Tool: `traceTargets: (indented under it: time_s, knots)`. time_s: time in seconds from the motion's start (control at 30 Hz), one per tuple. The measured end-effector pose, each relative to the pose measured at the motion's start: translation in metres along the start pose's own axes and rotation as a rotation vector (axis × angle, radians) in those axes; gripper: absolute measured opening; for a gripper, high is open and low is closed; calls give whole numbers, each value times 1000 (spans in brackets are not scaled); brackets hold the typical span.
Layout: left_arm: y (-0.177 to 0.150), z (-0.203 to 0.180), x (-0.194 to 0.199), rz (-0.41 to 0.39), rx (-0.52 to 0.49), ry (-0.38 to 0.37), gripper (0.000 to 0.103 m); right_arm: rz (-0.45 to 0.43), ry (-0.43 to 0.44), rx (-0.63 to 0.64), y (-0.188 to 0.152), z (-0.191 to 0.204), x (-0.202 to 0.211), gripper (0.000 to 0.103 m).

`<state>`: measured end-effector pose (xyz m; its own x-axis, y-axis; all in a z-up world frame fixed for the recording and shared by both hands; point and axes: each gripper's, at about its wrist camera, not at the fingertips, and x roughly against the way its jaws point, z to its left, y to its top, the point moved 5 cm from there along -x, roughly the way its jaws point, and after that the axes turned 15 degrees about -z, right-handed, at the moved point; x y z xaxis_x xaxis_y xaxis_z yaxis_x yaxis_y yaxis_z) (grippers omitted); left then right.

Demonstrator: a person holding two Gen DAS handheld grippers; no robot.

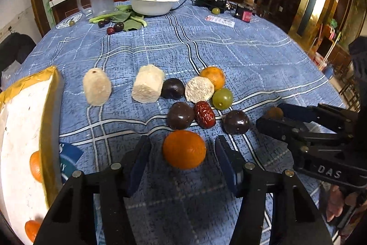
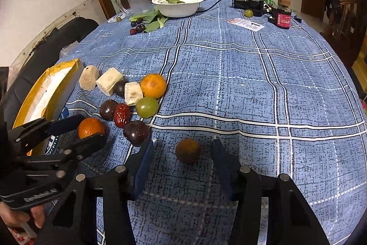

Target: Organize fruits

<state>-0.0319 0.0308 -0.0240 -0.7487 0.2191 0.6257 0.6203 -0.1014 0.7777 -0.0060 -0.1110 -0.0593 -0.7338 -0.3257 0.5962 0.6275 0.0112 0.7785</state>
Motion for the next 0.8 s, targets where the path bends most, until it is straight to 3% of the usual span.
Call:
traceTargets:
  time_s: [0.13,0.2,0.3,0.37,0.47,0.8]
  knots:
    - [-1,-2,-5,11,-2,-6,54,-4,0,8,0,1,-2,56]
    - [-1,1,-5,9,-2,11,41,-10,-4,19,0,2,-3,55]
    - [0,3,-4,3,6,15,35,-12,-27,47,-1,3,-3,44]
    - [-1,4,-4,2,7,15,35,-13,-45,67,-1,3,-3,39]
    - [-1,4,-4,2,8,14,35,-9,-39,61,-1,3,-3,23]
    - [3,11,24,-43,48,-1,34,-62,-5,48,4,13,21,23]
